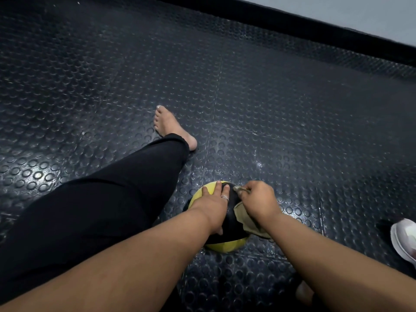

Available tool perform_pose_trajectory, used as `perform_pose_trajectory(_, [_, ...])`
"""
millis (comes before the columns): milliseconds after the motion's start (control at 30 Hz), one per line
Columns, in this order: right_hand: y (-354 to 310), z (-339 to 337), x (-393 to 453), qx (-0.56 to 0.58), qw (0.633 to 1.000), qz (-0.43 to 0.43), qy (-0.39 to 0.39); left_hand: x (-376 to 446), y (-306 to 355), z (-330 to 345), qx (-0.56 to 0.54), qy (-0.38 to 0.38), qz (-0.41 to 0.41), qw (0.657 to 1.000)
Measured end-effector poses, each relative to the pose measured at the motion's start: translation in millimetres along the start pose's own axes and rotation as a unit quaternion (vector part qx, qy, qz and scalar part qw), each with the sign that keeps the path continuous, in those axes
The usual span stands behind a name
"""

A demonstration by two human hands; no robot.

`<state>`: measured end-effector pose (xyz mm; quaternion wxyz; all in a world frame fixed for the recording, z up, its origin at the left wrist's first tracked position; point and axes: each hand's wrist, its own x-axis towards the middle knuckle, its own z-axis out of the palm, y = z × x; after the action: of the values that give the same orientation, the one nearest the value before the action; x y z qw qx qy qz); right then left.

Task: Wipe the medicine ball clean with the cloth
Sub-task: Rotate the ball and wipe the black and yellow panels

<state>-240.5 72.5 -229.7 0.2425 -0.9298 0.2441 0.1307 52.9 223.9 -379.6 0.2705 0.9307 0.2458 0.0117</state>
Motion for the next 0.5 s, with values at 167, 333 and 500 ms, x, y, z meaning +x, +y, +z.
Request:
perform_pose_trajectory(167, [-5,-4,7,-0.013,0.999,0.031,-0.034,56,-15,1,0.030,0.148,0.000,0.989])
perform_pose_trajectory(333, [-8,2,-25,0.004,0.999,-0.043,-0.007,43,-13,-6,0.157,0.091,0.075,0.981])
perform_pose_trajectory(500, [4,-5,-4,0.033,0.999,0.040,-0.004,-127,-31,-45,0.203,-0.244,0.209,0.925])
